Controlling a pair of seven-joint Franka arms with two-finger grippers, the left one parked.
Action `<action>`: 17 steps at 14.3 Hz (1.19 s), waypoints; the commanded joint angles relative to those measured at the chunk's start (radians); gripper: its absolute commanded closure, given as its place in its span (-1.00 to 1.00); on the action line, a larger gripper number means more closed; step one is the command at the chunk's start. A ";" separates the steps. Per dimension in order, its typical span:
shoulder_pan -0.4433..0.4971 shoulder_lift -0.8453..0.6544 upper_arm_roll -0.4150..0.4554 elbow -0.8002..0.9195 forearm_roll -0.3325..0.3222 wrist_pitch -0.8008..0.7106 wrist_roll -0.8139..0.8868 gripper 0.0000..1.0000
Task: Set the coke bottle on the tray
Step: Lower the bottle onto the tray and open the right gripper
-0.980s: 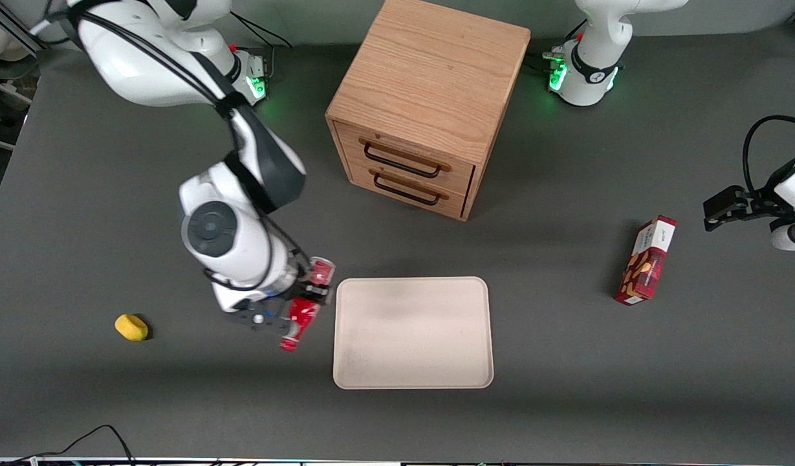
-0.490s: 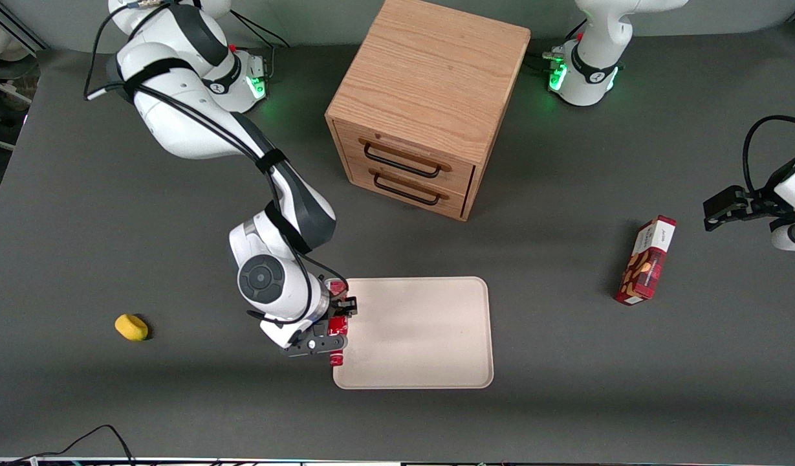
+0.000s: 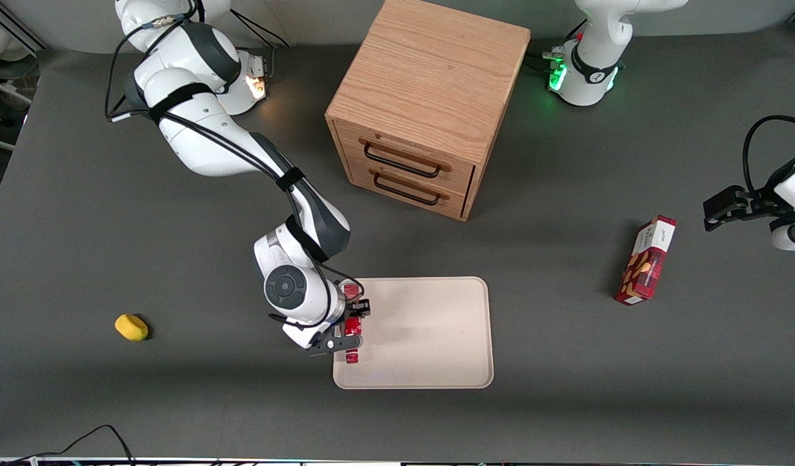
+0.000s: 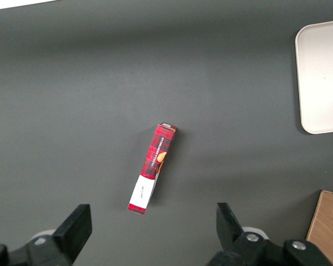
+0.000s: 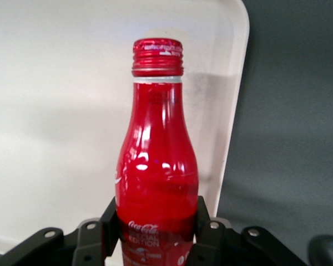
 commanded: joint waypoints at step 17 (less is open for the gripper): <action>-0.014 -0.055 -0.007 0.013 0.000 0.020 0.058 -1.00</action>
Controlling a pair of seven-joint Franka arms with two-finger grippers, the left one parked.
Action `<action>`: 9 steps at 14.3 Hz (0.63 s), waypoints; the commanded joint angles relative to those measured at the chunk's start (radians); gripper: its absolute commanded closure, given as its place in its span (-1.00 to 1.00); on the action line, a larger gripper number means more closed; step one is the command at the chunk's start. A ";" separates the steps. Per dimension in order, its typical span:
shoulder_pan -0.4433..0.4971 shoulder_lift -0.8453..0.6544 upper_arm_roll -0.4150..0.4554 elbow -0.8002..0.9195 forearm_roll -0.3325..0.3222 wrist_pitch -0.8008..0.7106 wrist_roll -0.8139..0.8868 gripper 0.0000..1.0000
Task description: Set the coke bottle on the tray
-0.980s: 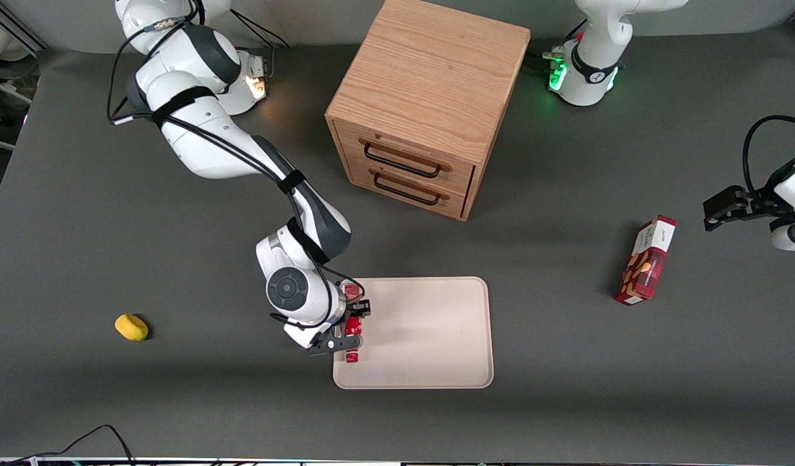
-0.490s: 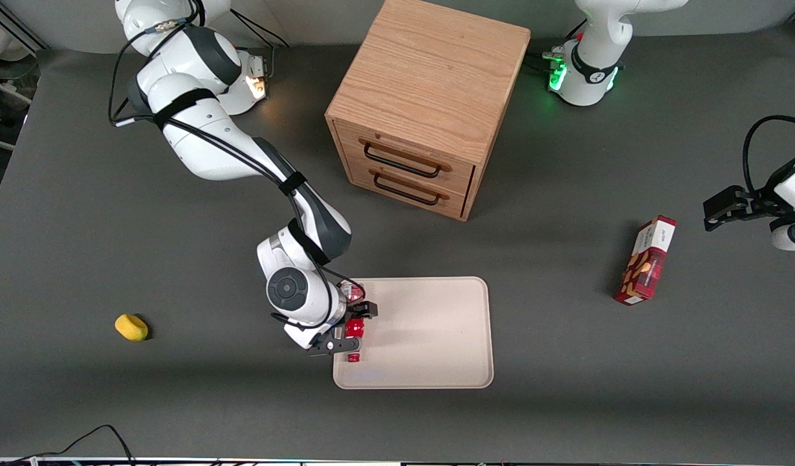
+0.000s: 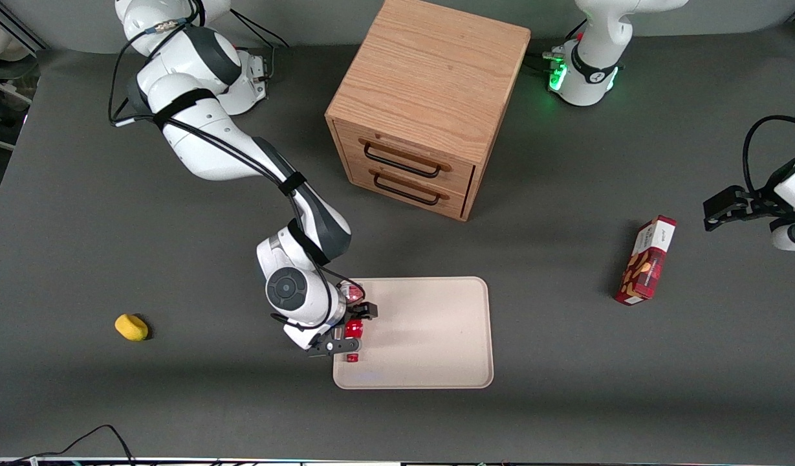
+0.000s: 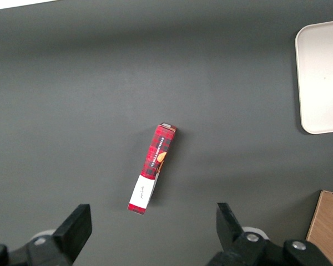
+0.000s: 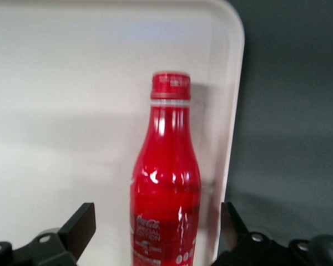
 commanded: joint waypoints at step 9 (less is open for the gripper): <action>-0.339 -0.835 0.069 -0.738 0.006 -0.052 0.031 -1.00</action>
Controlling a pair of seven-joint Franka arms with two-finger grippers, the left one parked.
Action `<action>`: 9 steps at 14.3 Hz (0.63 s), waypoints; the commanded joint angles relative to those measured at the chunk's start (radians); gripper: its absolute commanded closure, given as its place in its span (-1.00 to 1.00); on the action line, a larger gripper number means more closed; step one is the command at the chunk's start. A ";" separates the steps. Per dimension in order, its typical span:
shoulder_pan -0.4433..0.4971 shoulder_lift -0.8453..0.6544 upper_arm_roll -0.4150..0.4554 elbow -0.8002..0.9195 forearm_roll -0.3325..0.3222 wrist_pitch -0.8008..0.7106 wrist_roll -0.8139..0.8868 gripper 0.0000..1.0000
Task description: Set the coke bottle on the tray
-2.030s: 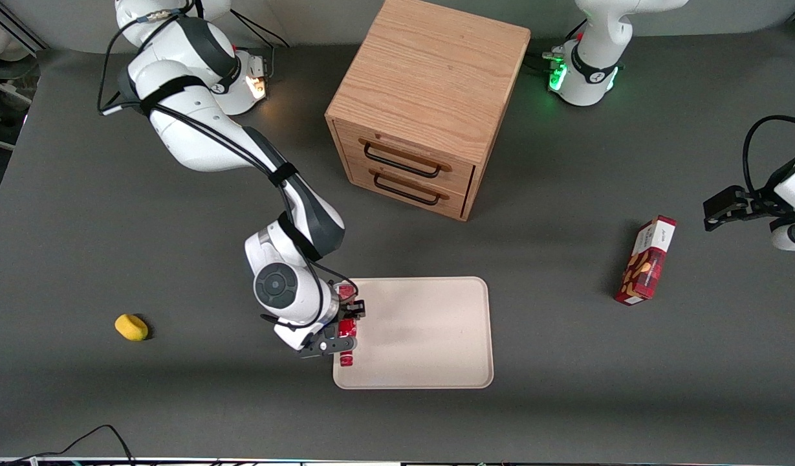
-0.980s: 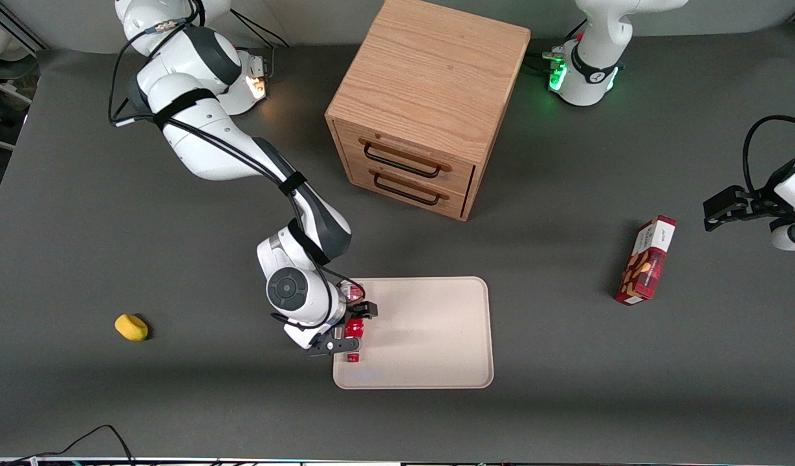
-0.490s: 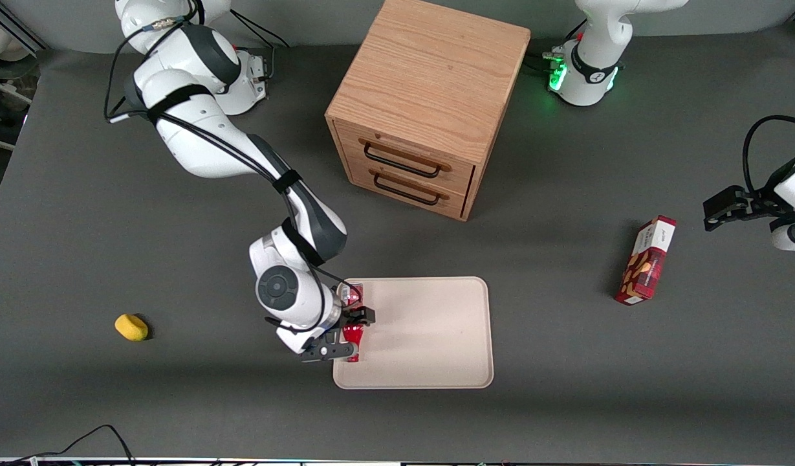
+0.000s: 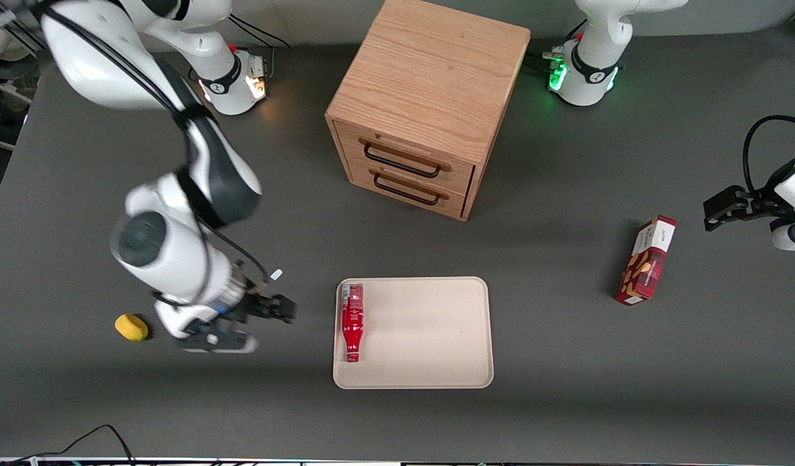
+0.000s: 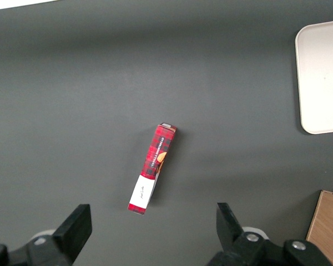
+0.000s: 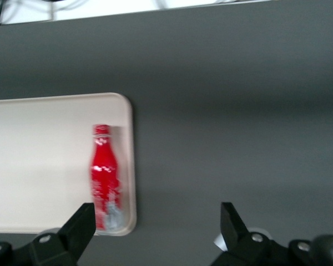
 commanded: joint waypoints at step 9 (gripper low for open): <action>-0.323 -0.619 0.072 -0.482 0.128 -0.121 -0.320 -1.00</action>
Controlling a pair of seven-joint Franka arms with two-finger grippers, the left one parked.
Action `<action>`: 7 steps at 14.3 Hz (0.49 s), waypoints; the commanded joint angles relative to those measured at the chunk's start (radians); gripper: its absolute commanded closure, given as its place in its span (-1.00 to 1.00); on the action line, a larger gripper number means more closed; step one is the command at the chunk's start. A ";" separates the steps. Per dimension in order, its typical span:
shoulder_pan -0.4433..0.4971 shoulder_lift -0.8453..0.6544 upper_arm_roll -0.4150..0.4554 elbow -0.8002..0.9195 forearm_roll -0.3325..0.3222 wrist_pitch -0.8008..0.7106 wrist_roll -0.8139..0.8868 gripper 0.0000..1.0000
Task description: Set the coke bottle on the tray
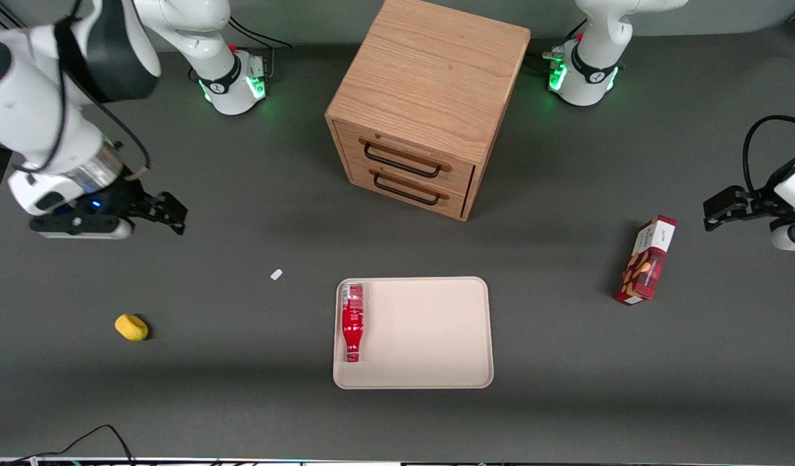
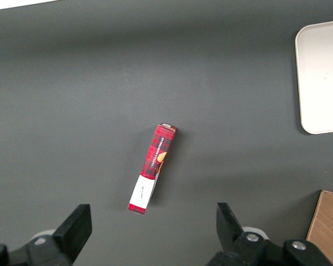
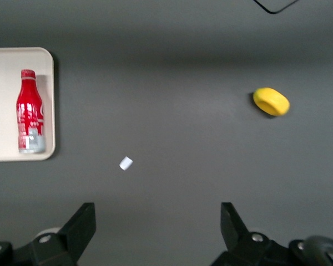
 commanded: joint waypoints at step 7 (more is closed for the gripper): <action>-0.071 -0.042 0.004 0.091 0.098 -0.208 -0.096 -1.00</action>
